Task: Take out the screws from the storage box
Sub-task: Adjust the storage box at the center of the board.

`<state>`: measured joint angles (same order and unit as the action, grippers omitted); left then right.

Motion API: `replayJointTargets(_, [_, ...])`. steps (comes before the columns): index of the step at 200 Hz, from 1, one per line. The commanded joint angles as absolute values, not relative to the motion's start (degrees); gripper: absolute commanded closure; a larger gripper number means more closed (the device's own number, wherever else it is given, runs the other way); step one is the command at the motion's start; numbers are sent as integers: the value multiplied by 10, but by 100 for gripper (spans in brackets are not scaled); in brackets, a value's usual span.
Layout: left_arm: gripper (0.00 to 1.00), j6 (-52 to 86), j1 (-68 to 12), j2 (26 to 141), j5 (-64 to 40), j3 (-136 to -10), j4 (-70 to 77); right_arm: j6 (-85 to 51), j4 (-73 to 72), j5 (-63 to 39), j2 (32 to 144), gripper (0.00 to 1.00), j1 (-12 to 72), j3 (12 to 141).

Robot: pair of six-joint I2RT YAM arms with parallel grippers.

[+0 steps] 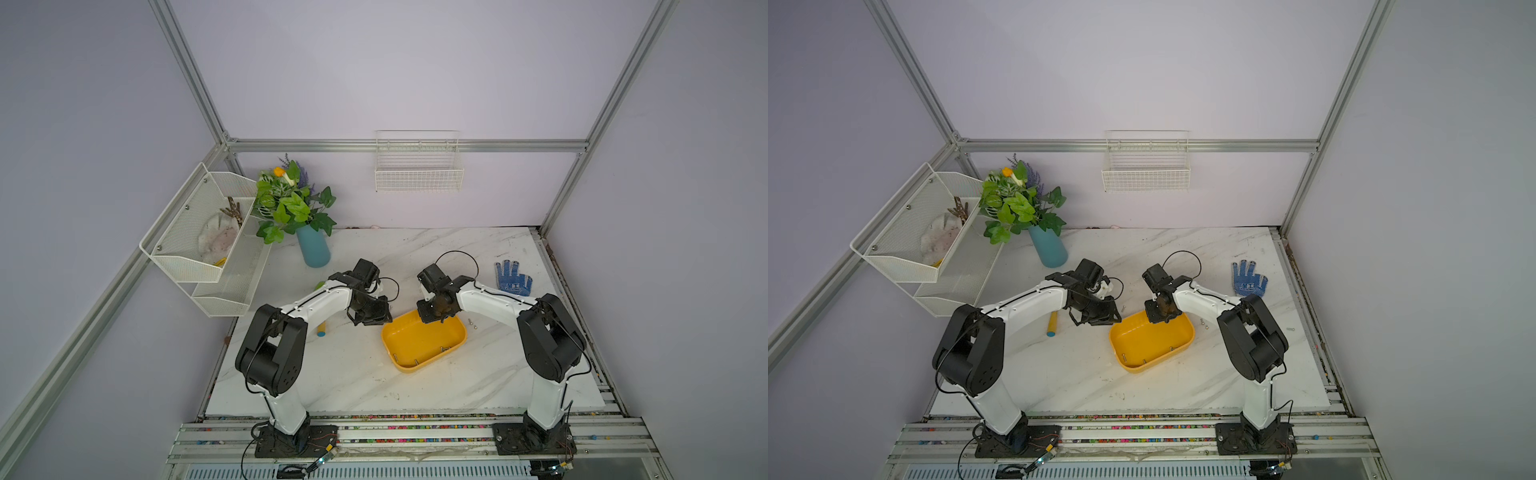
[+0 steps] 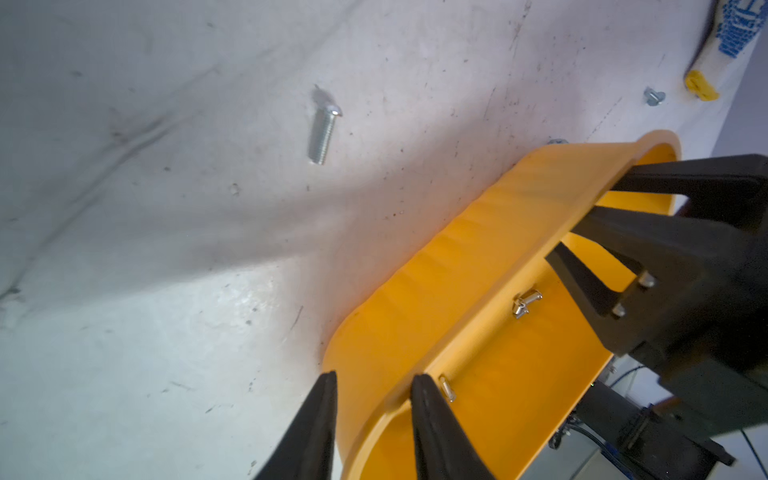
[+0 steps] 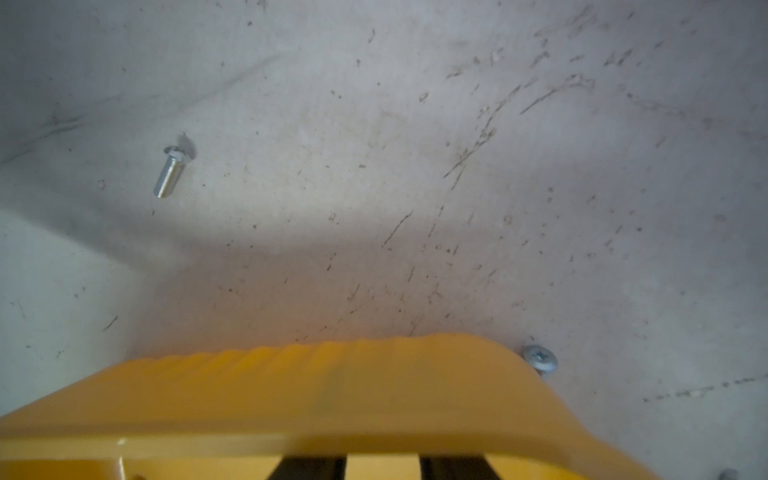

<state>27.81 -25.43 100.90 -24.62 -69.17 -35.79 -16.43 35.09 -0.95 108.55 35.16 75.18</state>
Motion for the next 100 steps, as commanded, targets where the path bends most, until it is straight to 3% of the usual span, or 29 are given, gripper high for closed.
replayJointTargets(1, [66, 277, -255, 1009, -255, -714, -346, -164, 337, -9, 1086, 68, 356, 759])
replayJointTargets(100, [66, 272, -274, 949, -383, -597, -338, -160, 327, -7, 1121, 67, 361, 789])
